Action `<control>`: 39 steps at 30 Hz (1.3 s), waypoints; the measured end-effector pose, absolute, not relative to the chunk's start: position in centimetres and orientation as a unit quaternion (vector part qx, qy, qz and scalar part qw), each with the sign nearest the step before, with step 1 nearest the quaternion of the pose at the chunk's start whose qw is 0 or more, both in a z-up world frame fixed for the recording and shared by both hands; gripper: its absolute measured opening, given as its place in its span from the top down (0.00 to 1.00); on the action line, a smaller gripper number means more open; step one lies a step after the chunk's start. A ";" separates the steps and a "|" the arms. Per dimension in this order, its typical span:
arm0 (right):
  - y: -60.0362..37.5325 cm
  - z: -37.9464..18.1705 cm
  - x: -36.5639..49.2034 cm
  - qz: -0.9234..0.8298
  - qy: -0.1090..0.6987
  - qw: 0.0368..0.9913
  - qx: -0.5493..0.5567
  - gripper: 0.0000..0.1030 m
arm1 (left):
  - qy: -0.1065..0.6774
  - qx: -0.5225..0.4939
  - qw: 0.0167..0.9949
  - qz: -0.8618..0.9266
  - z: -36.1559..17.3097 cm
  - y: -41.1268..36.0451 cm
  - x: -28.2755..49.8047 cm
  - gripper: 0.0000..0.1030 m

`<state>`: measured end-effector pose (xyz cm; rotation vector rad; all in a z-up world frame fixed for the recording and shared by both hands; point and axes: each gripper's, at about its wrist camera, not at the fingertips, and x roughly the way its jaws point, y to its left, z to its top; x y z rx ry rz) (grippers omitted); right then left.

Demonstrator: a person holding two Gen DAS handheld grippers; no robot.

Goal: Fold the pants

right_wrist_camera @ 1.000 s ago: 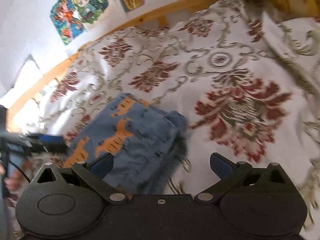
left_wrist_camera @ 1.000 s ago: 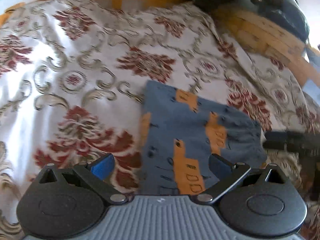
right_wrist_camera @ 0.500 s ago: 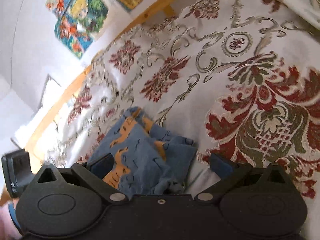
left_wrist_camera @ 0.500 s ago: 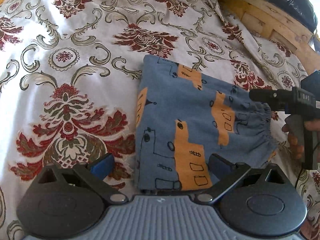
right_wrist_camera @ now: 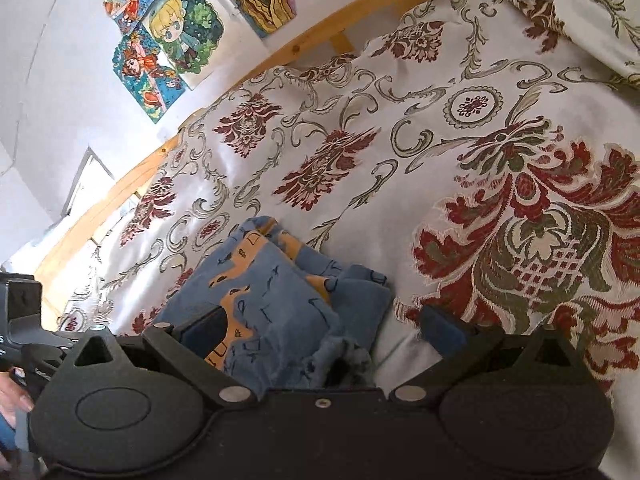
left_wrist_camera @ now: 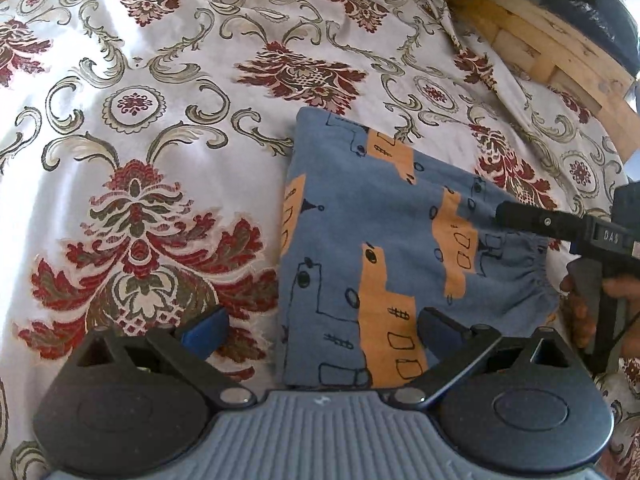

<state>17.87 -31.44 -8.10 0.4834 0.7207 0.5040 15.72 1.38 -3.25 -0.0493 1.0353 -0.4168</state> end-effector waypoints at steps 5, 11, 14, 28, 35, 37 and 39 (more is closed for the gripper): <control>-31.0 -8.2 17.5 0.232 0.336 0.884 0.226 0.01 | 0.489 -0.068 0.848 -0.192 -3.2 2.4 16.0 0.00; -31.3 -8.3 17.0 0.234 0.332 0.882 0.238 0.04 | 0.489 -0.119 0.844 -0.186 -3.1 3.6 16.4 0.09; -31.6 -8.5 16.5 0.230 0.324 0.882 0.253 0.08 | 0.489 -0.130 0.843 -0.182 -3.1 3.9 16.5 0.15; -30.6 -8.6 15.1 0.165 0.321 0.906 0.222 0.57 | 0.492 -0.112 0.844 -0.184 -3.0 3.0 16.2 0.50; -29.9 -8.6 14.6 0.158 0.314 0.914 0.204 0.64 | 0.492 -0.098 0.845 -0.185 -2.9 2.6 16.0 0.59; -29.7 -8.5 14.4 0.155 0.310 0.918 0.195 0.68 | 0.491 -0.093 0.846 -0.184 -2.9 2.5 15.9 0.61; -29.1 -8.1 14.2 0.151 0.304 0.924 0.176 0.71 | 0.488 -0.088 0.849 -0.183 -2.8 2.4 15.8 0.66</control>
